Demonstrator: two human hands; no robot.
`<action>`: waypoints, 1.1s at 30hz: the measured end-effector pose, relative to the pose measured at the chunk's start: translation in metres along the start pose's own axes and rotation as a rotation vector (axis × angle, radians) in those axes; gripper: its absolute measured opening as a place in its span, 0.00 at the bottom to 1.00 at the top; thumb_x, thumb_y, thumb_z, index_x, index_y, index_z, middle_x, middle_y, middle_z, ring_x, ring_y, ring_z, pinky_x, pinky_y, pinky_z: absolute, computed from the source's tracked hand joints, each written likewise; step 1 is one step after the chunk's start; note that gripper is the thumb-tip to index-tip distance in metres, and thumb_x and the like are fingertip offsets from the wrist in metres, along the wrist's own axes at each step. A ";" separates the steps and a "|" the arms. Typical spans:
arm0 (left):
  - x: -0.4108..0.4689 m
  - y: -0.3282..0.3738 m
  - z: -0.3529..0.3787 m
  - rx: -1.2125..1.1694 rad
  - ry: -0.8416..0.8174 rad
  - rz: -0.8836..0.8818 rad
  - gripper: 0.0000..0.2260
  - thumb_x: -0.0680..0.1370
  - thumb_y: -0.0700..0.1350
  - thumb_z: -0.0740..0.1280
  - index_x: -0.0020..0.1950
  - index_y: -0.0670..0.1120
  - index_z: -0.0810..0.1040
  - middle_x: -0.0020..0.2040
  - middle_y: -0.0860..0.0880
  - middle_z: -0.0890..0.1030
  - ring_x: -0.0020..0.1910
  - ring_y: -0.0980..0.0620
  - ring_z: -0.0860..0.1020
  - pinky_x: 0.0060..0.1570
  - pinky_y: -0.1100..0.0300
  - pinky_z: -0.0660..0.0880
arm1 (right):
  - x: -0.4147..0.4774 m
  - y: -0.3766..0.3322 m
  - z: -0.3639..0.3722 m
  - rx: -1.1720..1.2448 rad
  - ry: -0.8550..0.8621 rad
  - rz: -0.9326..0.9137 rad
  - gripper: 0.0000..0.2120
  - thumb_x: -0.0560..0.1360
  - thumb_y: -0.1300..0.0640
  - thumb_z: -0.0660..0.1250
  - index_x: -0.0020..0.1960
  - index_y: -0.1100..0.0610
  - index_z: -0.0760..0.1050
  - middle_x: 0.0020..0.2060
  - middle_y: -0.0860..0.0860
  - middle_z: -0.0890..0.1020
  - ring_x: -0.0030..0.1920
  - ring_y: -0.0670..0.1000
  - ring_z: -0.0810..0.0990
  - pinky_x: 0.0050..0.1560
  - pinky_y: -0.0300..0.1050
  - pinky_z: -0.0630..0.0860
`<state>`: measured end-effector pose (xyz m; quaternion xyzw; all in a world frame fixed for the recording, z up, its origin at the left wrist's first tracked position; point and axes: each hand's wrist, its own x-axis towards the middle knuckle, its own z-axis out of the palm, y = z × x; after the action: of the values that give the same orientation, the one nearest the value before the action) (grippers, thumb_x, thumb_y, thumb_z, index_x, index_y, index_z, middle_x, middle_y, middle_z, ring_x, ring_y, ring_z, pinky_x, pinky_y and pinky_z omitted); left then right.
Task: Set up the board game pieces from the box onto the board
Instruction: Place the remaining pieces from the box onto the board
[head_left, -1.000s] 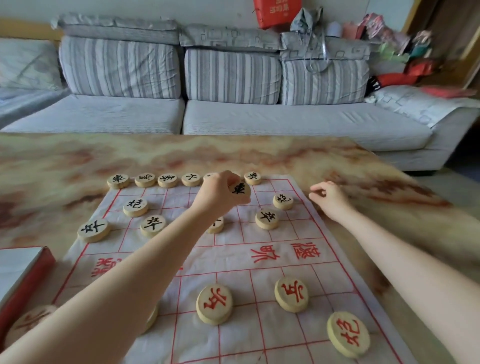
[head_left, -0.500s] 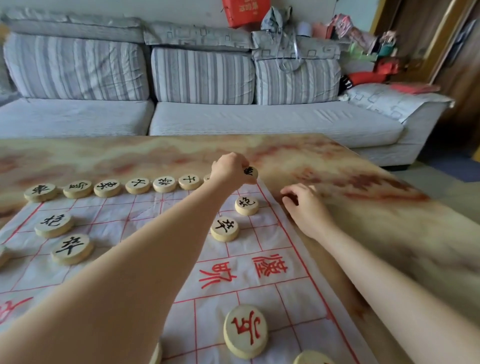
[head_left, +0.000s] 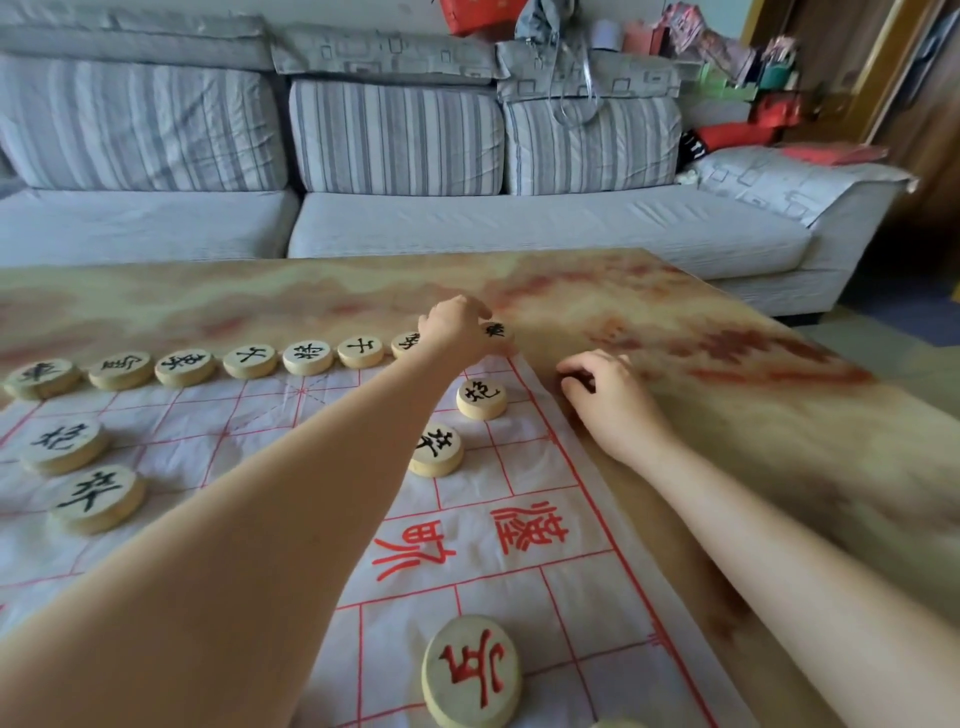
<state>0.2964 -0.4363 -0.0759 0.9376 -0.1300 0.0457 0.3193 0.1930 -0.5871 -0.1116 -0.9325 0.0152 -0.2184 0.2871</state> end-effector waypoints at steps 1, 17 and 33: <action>-0.002 0.001 -0.003 0.012 0.027 0.007 0.26 0.68 0.56 0.73 0.62 0.48 0.75 0.61 0.47 0.77 0.63 0.46 0.71 0.63 0.55 0.66 | 0.000 0.001 0.000 0.003 -0.003 0.000 0.11 0.76 0.63 0.61 0.55 0.60 0.78 0.54 0.54 0.79 0.59 0.55 0.71 0.62 0.44 0.67; -0.178 -0.058 -0.145 -0.198 0.068 -0.005 0.15 0.70 0.39 0.73 0.56 0.41 0.79 0.53 0.43 0.82 0.53 0.49 0.79 0.52 0.66 0.70 | -0.028 -0.111 -0.025 0.400 -0.105 0.136 0.13 0.72 0.58 0.69 0.57 0.55 0.77 0.57 0.55 0.79 0.54 0.50 0.74 0.53 0.42 0.69; -0.360 -0.215 -0.299 0.076 0.357 -0.350 0.14 0.70 0.37 0.70 0.55 0.44 0.80 0.54 0.46 0.82 0.53 0.48 0.79 0.46 0.66 0.68 | -0.150 -0.333 0.040 0.523 -0.579 -0.112 0.14 0.73 0.58 0.68 0.59 0.56 0.76 0.52 0.51 0.78 0.51 0.48 0.73 0.54 0.41 0.72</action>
<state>0.0080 -0.0128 -0.0258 0.9341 0.0948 0.1596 0.3050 0.0415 -0.2650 -0.0203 -0.8503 -0.1736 0.0419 0.4951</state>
